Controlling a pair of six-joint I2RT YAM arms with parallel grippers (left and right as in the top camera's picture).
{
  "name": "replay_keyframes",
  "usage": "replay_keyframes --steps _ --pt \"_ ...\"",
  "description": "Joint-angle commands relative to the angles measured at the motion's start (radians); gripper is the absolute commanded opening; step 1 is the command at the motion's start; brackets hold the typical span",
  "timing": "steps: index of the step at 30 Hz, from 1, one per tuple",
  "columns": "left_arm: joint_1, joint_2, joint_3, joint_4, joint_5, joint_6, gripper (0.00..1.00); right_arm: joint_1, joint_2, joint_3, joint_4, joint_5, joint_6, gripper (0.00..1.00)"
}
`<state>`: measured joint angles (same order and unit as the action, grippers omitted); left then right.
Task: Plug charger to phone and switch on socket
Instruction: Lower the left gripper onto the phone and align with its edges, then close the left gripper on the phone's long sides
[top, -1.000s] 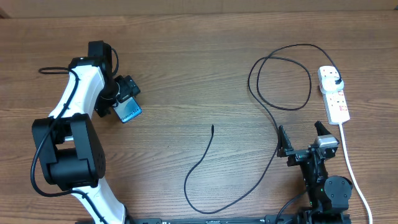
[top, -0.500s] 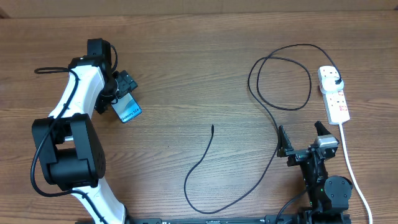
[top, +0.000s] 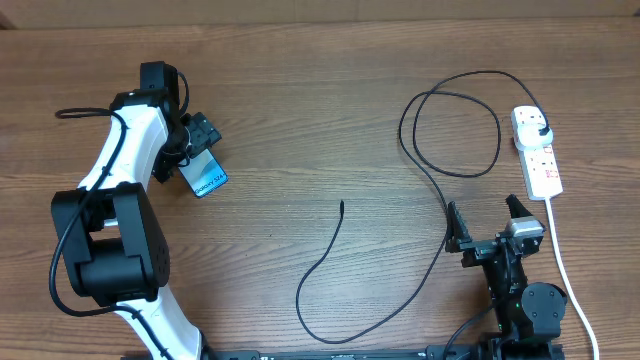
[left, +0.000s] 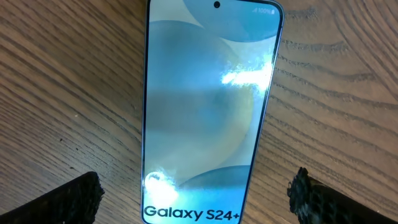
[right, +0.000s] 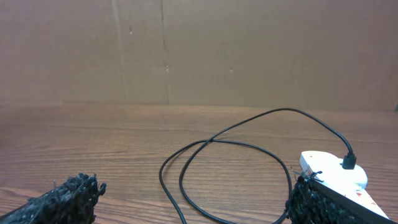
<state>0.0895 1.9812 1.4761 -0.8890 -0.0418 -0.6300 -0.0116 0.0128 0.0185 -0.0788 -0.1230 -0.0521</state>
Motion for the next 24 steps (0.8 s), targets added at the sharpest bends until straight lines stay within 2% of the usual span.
replay_keyframes --steps 1,18,24 --pt "0.004 -0.006 0.032 0.0 -0.013 -0.011 1.0 0.006 -0.011 -0.011 0.005 0.003 -0.002 1.0" --pt "0.004 -0.004 0.082 -0.064 -0.02 -0.021 1.0 0.006 -0.011 -0.011 0.005 0.003 -0.002 1.0" --pt "0.003 0.105 0.185 -0.145 -0.01 0.007 1.0 0.006 -0.011 -0.011 0.005 0.003 -0.002 1.0"
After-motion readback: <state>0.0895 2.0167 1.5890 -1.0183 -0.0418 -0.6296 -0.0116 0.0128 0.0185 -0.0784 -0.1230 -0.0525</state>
